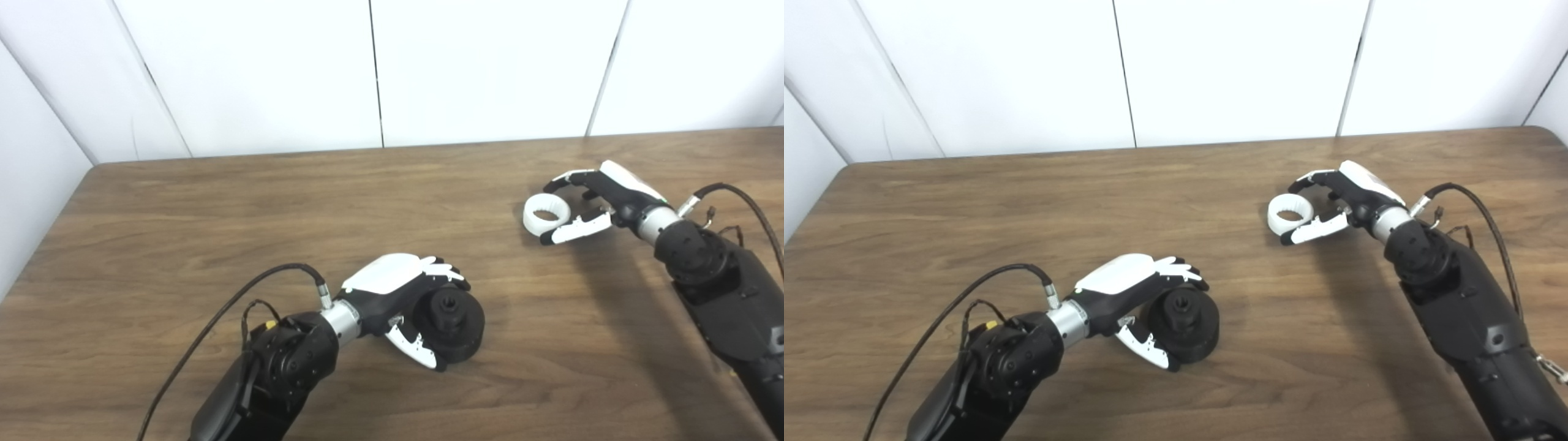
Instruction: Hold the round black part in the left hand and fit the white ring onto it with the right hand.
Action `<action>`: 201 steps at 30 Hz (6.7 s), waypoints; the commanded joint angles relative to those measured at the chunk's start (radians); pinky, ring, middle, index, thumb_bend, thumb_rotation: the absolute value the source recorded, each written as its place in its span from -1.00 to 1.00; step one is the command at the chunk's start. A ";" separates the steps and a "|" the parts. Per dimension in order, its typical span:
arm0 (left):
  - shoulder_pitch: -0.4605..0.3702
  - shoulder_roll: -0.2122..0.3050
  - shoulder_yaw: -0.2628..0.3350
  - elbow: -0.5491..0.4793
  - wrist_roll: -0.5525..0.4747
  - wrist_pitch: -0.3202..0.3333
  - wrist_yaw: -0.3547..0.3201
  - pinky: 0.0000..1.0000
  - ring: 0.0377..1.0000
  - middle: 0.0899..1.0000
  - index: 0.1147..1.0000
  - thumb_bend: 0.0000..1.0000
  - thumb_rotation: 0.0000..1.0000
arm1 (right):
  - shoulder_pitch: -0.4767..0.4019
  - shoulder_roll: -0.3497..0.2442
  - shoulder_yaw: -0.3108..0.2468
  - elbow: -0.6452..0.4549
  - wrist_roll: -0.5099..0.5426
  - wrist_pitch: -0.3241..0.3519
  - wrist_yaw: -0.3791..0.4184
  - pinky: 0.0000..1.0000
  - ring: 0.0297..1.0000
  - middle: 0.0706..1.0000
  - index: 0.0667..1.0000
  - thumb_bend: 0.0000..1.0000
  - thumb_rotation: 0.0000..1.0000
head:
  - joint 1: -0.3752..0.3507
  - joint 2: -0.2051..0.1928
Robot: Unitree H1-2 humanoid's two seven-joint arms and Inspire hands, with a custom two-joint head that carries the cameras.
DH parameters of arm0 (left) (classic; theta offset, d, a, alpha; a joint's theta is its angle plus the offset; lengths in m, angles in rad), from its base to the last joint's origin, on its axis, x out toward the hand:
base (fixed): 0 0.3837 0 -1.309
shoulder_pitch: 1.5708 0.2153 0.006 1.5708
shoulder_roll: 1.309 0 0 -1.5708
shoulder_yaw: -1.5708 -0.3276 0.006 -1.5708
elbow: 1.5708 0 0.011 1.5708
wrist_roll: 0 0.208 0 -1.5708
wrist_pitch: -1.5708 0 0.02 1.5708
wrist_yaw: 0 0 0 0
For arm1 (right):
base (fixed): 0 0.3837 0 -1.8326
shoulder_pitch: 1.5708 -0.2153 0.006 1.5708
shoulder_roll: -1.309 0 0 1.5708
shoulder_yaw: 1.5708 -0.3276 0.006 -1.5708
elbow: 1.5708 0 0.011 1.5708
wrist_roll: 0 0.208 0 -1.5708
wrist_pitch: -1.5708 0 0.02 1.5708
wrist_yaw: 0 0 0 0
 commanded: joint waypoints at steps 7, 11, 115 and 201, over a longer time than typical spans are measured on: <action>-0.008 0.022 0.029 0.009 0.029 0.003 0.033 0.80 0.97 0.85 0.59 0.93 -0.62 | -0.066 -0.006 -0.009 -0.014 0.011 -0.033 0.006 0.69 0.84 0.69 0.46 0.87 -0.34 | 0.002 0.001; -0.004 0.021 0.032 0.012 0.031 0.009 0.033 0.81 0.98 0.86 0.54 0.90 -0.65 | -0.067 -0.006 -0.006 -0.010 0.009 -0.040 0.003 0.69 0.83 0.69 0.46 0.86 -0.34 | 0.002 0.001; 0.004 0.008 0.041 0.021 0.000 0.011 0.063 0.72 0.98 0.85 0.37 0.81 -0.71 | -0.044 -0.040 -0.012 -0.021 -0.077 -0.058 0.063 0.75 0.95 0.80 0.46 0.98 -0.34 | 0.000 0.004; -0.003 0.000 0.045 0.037 -0.013 0.003 0.079 0.76 0.97 0.86 0.36 0.82 -0.70 | 0.061 -0.055 -0.156 -0.402 0.044 -0.017 0.071 0.77 0.86 0.67 -0.10 0.05 -0.70 | 0.003 -0.002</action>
